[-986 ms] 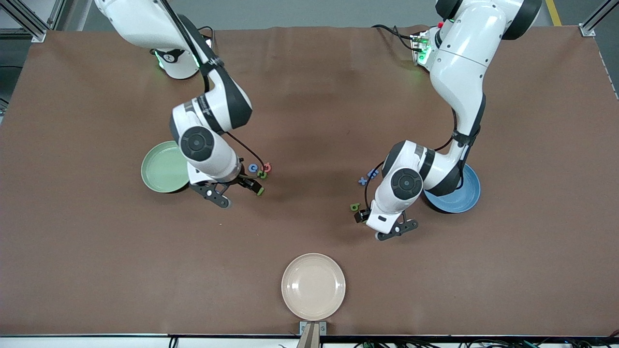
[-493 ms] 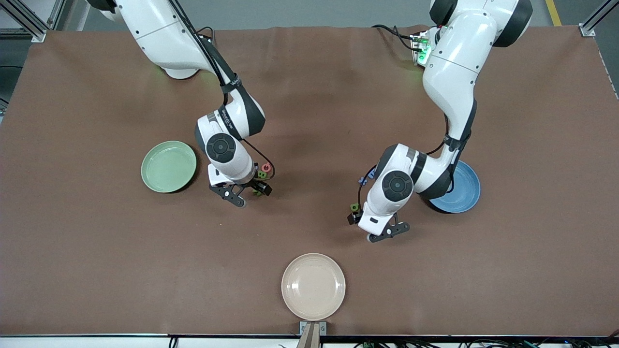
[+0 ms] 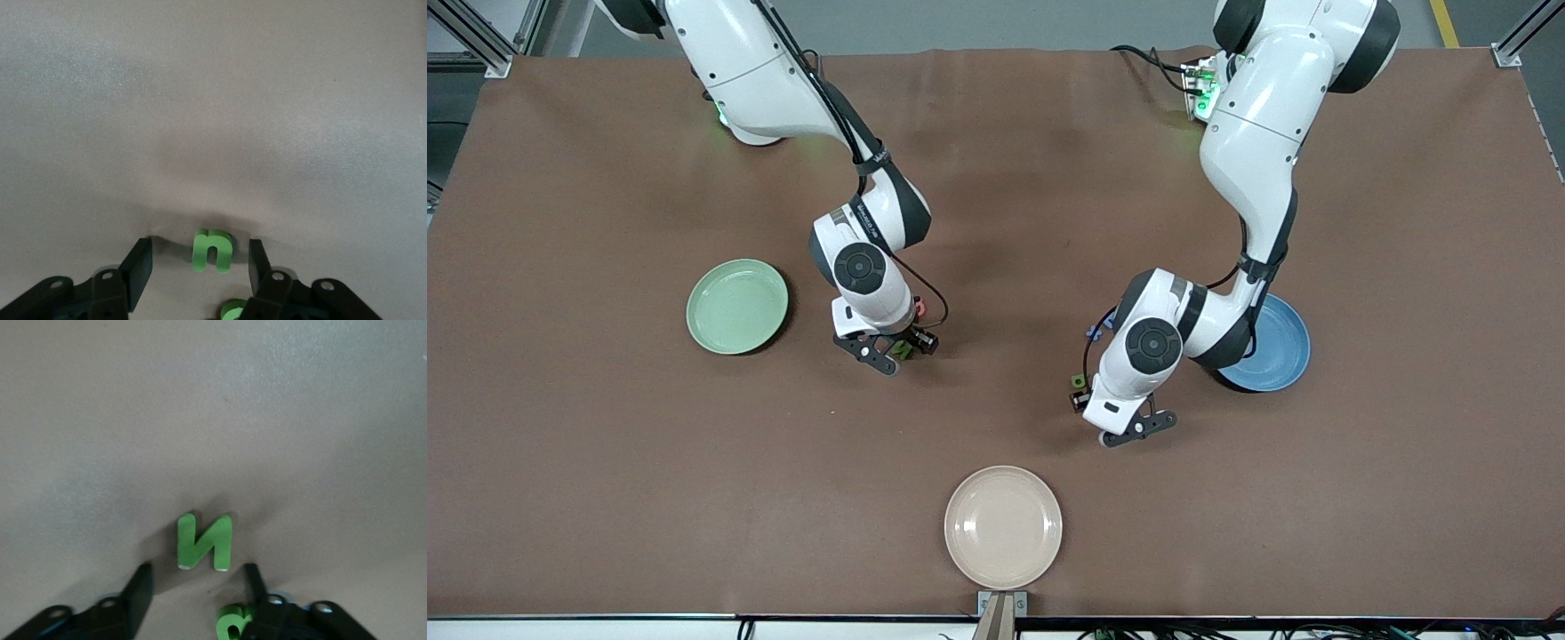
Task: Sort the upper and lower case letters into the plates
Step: 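Grasp the green n with the left gripper while the right gripper grasps the green N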
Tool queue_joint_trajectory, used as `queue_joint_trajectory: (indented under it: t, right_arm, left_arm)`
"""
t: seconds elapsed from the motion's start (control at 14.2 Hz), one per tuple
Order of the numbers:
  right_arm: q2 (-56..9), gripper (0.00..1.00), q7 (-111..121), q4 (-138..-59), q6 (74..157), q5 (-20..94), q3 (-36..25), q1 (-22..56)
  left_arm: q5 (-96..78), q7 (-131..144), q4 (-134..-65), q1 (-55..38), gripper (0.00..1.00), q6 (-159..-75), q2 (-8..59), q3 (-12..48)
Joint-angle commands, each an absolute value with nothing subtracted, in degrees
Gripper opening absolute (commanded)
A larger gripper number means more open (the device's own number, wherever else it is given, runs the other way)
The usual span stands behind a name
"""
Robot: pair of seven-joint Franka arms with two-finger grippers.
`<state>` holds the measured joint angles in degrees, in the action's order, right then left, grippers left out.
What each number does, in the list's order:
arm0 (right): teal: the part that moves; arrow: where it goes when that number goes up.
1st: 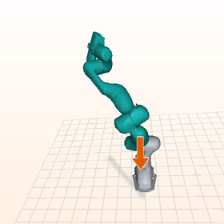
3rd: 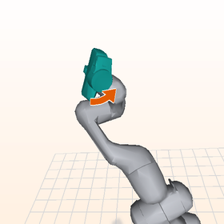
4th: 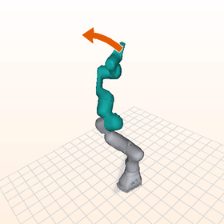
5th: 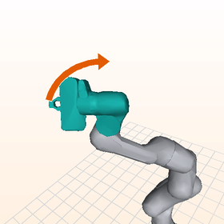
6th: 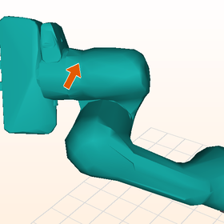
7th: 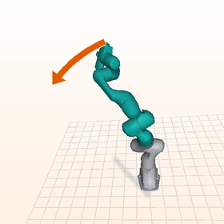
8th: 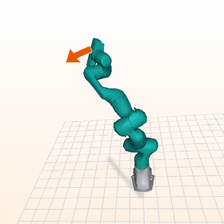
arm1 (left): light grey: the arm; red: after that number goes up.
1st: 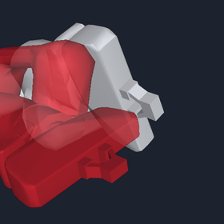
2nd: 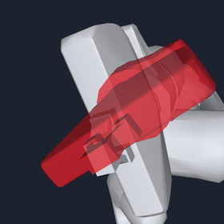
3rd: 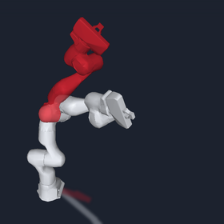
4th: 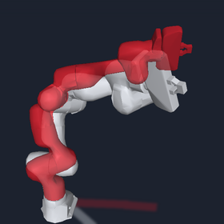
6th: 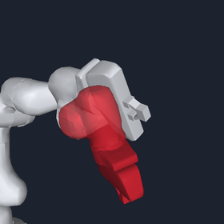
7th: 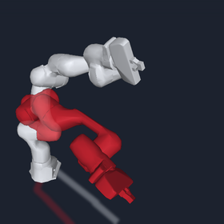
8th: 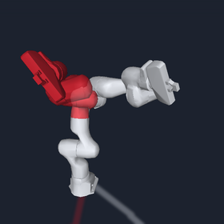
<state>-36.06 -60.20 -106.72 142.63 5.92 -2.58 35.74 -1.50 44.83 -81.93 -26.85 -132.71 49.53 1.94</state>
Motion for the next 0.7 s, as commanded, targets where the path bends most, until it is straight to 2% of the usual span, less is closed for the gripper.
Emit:
queue_joint_trajectory:
  t: [0.0, 0.14, 0.28, 0.49, 0.63]
  right_arm:
    - [-35.8, 0.25, -60.9, -107.4, 142.8, 5.7, -3.3, 36.1]
    - [-35.7, 0.05, -60.9, -107.4, 142.4, 4.8, -3.4, 36.2]
    - [-35.1, 0.01, -60.6, -107.4, 141.2, 2.6, -3.5, 35.8]
    - [-31.8, 0.00, -58.7, -107.0, 134.9, 0.8, -4.7, 34.8]
    - [-30.7, 0.00, -56.9, -107.1, 133.8, 0.7, -4.7, 33.7]
  left_arm:
    - [-2.1, 44.9, -80.4, -27.5, 0.57, -132.9, 50.6, 1.4]
    - [-2.1, 44.9, -80.3, -27.8, 0.53, -133.0, 50.7, 1.4]
    - [-2.1, 45.0, -80.3, -27.8, 0.52, -133.1, 50.8, 1.4]
    - [-2.1, 45.0, -80.2, -28.1, 0.42, -133.1, 51.2, 1.4]
    - [-2.1, 45.1, -80.2, -28.0, 0.34, -133.1, 51.2, 1.4]
